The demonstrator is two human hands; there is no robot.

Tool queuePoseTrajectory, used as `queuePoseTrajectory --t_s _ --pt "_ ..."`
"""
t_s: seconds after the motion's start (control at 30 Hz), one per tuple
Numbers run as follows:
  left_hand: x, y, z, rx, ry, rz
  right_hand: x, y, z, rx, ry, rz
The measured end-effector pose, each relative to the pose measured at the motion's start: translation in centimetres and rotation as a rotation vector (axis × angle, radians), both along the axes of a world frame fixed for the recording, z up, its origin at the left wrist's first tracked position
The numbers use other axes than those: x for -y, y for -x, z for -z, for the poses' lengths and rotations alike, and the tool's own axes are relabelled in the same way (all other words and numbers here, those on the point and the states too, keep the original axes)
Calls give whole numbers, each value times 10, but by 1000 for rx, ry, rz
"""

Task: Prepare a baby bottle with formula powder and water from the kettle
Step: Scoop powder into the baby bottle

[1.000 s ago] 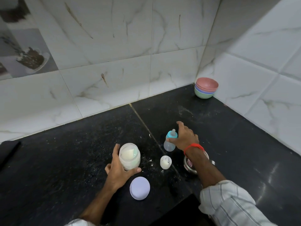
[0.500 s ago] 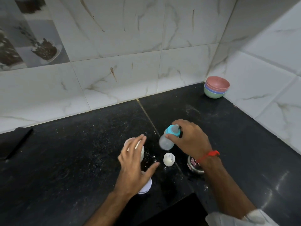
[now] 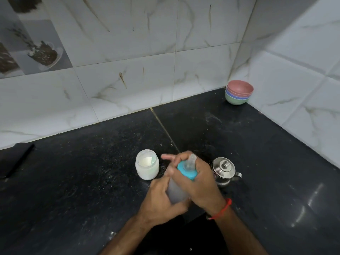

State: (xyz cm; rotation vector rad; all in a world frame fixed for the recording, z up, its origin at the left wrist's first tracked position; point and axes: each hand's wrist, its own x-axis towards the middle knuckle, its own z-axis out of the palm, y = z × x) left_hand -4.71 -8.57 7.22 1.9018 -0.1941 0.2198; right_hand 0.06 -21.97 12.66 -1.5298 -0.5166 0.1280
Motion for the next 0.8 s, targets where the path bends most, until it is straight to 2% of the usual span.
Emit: queuePoseTrajectory --t_s 0.07,0.13,0.2,0.27,0.33,0.47,0.5,0.6,0.63,0.67,0.7,0.77,0.8 --pt "-4 5 -2 31 -17 85 17 -2 -3 6 -78 -343" --pt "-3 10 -2 59 -8 92 32 -6 -6 -49 -123 -517" --pt "-2 13 -3 64 63 62 44 -12 -5 -165 -247 -435" --pt "-3 15 -3 67 83 38 55 -14 2 -226 -352 -214" --pt "-5 17 1 45 81 36 59 -6 2 -237 -364 -186" --pt "-1 22 8 -12 28 61 44 19 -9 -54 -35 -383" --pt "0 23 9 -17 6 80 39 21 -9 -28 -52 -375" --pt "-6 26 12 -57 -38 75 32 14 -10 -142 -369 -188" --pt "-9 28 15 -67 -51 48 32 9 -5 -174 -414 -104" --pt "-14 29 16 -75 -50 11 34 1 3 -174 -355 -19" --pt "-19 31 17 -83 -36 -37 37 -6 16 -131 -174 71" --pt "-29 36 19 -98 -5 -121 41 -16 51 19 385 180" --pt "-34 38 20 -104 3 -150 41 -17 72 66 589 194"
